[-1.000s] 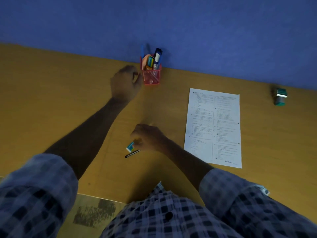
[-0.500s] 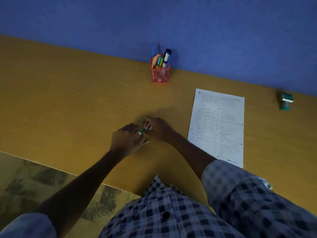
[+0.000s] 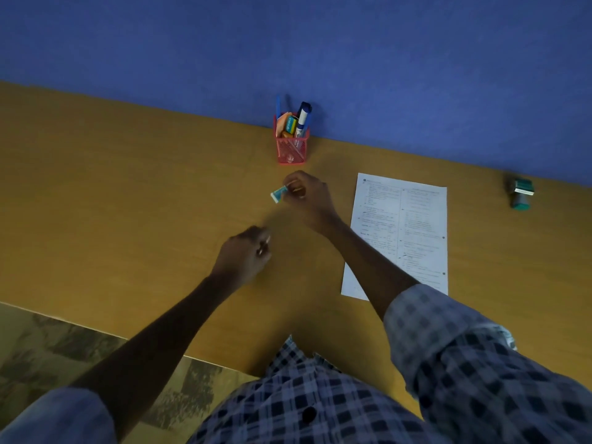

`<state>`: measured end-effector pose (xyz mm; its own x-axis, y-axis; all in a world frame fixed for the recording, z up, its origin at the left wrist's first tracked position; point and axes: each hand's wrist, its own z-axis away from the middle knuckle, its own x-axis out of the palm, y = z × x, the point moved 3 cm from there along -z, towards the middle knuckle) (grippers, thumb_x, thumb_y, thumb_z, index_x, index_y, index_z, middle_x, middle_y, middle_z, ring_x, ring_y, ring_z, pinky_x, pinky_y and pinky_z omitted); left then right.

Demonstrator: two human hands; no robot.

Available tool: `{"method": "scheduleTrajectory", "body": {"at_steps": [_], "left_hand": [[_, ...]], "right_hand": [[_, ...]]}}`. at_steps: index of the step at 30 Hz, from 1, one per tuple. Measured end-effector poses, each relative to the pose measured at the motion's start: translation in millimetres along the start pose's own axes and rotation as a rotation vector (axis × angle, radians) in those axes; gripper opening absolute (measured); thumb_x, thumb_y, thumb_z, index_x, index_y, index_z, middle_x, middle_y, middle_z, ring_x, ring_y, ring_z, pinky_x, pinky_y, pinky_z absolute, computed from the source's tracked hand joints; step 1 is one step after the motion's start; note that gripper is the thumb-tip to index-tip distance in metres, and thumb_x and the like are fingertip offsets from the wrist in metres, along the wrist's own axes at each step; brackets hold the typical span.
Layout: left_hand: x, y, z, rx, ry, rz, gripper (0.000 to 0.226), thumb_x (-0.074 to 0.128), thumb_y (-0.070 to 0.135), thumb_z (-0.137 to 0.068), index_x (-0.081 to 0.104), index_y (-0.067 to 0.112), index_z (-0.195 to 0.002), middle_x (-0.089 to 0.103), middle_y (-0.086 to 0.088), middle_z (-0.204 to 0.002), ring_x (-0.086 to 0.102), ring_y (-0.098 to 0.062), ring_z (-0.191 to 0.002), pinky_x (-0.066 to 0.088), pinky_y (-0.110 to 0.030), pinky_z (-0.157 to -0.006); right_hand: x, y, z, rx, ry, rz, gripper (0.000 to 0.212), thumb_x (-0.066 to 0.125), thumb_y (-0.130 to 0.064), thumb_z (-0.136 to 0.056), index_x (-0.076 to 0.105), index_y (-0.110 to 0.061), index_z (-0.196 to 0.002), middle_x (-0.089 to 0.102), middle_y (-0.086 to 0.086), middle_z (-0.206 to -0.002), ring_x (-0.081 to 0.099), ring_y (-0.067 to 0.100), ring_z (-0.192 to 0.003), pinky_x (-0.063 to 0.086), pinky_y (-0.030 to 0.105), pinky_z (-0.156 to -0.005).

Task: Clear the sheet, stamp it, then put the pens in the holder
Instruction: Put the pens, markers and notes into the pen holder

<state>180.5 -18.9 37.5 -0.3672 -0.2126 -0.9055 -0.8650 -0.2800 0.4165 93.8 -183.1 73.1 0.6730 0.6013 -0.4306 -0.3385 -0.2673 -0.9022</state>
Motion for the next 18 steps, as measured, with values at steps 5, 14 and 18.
{"method": "scheduleTrajectory", "body": {"at_steps": [5,14,18], "left_hand": [[-39,4,-75,-0.010,0.213,0.097,0.042,0.064,0.009,-0.080,0.065,0.010,-0.122,0.069,-0.011,-0.099,0.068,-0.029,-0.077,0.053,-0.034,-0.070],[-94,6,-198,-0.110,0.491,0.313,0.029,0.059,0.023,-0.084,0.070,0.015,-0.110,0.076,-0.003,-0.093,0.072,-0.014,-0.084,0.053,-0.024,-0.073],[-86,12,-227,-0.065,0.433,0.200,0.027,0.057,0.023,-0.086,0.069,0.018,-0.109,0.076,-0.001,-0.096,0.071,-0.017,-0.090,0.051,-0.026,-0.073]], "right_hand": [[-30,-15,-39,-0.033,0.192,0.079,0.023,0.070,-0.015,-0.086,0.067,-0.007,-0.108,0.074,0.007,-0.106,0.071,0.018,-0.096,0.058,0.037,-0.087],[-56,-31,-105,-0.022,0.382,0.444,0.020,0.062,-0.032,-0.088,0.065,-0.017,-0.102,0.073,0.007,-0.098,0.067,0.030,-0.092,0.051,0.031,-0.068],[-50,-28,-126,-0.027,0.305,0.596,0.023,0.062,-0.034,-0.089,0.067,-0.019,-0.106,0.072,0.009,-0.102,0.067,0.030,-0.096,0.056,0.037,-0.077]]}}
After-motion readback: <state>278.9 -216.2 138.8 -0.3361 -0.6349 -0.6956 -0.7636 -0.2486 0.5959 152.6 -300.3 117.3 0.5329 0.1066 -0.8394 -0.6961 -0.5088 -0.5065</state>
